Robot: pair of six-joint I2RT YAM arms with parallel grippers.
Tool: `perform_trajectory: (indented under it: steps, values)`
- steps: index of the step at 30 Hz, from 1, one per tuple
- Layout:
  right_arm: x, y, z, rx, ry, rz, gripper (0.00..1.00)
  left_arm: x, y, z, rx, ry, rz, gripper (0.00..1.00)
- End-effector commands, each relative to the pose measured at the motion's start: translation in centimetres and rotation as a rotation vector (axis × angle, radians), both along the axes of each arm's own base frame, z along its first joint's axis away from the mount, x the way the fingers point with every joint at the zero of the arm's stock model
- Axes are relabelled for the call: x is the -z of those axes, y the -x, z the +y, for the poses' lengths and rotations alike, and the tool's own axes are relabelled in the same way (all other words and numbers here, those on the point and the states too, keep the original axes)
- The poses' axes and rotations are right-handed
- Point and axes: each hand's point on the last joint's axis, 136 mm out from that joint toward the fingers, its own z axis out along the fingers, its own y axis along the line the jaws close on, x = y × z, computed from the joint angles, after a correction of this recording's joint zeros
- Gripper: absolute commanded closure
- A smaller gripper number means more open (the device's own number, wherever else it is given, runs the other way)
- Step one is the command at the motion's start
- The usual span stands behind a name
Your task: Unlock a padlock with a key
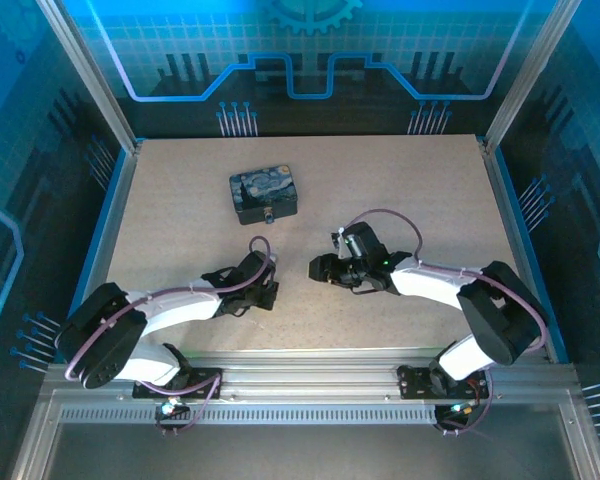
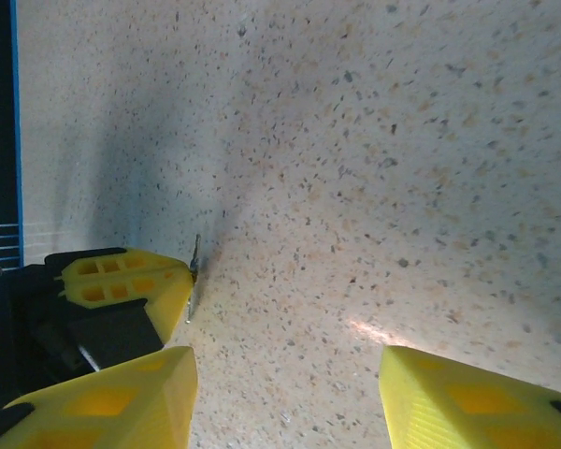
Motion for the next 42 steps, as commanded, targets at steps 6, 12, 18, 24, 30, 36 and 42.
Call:
perform_trajectory:
  steps: [6,12,18,24,30,36,42]
  values:
    - [0.9,1.2,2.2,-0.014,-0.098,0.087,0.48,-1.9,0.3,-1.8,0.107,0.075,-0.046,1.00]
    - [0.9,1.1,2.7,-0.010,-0.133,0.108,0.50,-2.9,0.6,-2.4,0.152,0.120,-0.076,1.00]
    - [-0.4,1.0,3.5,-0.036,-0.183,0.093,0.52,-4.6,1.5,-4.0,0.251,0.192,-0.129,1.00]
    - [-1.5,1.8,4.6,-0.104,-0.182,0.091,0.52,-5.8,1.8,-4.7,0.303,0.204,-0.173,1.00]
    - [-2.1,2.4,5.3,-0.134,-0.192,0.098,0.55,-6.6,2.0,-4.8,0.323,0.217,-0.202,1.00]
    - [-2.8,2.3,5.9,-0.143,-0.221,0.102,0.56,-7.2,2.5,-5.0,0.342,0.248,-0.222,1.00]
    - [-3.4,2.6,6.7,-0.162,-0.250,0.109,0.65,-7.3,2.7,-4.8,0.344,0.254,-0.228,1.00]
